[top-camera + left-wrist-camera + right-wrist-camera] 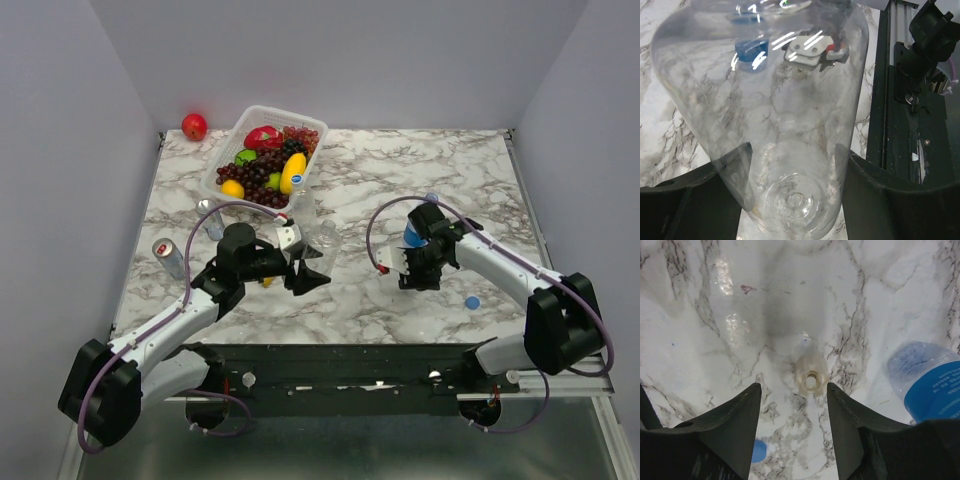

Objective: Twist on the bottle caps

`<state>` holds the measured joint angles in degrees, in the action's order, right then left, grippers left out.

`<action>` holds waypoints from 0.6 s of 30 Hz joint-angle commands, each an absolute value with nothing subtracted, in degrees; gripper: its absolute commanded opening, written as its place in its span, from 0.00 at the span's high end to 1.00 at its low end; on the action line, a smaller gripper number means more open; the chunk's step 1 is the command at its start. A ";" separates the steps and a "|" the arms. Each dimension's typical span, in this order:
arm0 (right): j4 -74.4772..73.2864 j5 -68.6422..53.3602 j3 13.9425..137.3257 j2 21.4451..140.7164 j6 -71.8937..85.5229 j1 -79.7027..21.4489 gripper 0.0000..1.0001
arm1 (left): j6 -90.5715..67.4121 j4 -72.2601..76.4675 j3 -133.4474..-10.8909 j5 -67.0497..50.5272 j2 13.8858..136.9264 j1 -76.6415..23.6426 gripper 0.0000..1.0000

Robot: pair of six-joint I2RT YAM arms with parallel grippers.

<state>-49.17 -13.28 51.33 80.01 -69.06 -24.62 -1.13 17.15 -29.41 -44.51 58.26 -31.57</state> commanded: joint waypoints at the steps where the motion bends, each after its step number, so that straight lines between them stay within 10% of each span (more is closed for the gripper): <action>1: -47.29 -11.51 54.67 83.13 -71.81 -23.99 0.37 | -2.11 17.93 -28.57 -46.32 57.04 -30.85 1.00; 18: -45.97 -7.30 53.79 89.03 -73.48 -23.82 0.37 | -2.55 18.02 -28.13 -46.14 57.22 -30.15 1.00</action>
<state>-47.33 -9.74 54.04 87.59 -72.12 -24.03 -2.00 17.15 -28.64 -44.64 57.76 -30.44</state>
